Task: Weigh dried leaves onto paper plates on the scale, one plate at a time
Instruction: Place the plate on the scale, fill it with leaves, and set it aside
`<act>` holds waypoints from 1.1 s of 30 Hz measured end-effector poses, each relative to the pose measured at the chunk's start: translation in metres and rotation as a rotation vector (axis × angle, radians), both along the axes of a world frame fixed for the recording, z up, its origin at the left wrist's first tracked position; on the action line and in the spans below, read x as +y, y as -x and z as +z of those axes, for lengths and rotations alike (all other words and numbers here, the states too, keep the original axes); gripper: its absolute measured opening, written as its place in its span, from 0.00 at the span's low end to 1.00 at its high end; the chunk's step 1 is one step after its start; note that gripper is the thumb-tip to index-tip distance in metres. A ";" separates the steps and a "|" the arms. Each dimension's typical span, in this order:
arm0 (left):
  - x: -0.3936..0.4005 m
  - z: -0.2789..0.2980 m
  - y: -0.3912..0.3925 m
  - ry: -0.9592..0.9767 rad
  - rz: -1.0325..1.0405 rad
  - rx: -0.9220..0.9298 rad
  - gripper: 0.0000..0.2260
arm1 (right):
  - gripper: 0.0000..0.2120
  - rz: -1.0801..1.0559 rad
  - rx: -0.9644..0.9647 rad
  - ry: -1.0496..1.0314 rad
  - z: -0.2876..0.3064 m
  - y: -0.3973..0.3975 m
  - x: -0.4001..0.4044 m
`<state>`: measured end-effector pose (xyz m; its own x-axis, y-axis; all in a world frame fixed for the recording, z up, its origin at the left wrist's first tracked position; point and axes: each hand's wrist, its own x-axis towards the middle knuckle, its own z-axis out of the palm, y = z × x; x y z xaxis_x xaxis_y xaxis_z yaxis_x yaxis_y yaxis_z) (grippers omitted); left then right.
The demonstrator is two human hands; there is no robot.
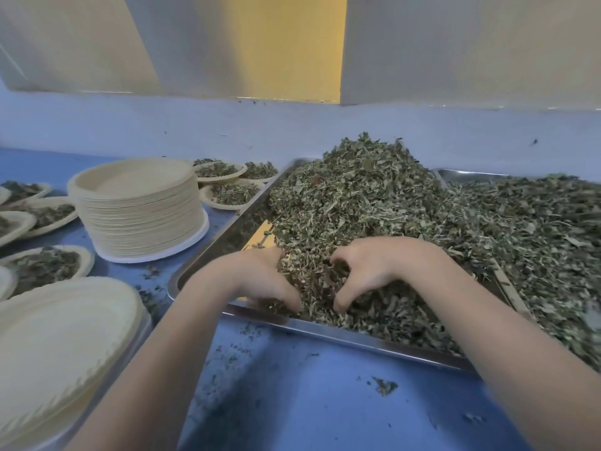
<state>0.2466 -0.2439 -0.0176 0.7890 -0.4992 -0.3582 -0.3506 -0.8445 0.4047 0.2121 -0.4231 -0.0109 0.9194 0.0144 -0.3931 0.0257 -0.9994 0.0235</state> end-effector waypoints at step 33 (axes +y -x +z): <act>0.003 0.028 0.008 0.238 0.117 -0.228 0.20 | 0.20 -0.081 -0.375 -0.611 0.021 -0.005 0.056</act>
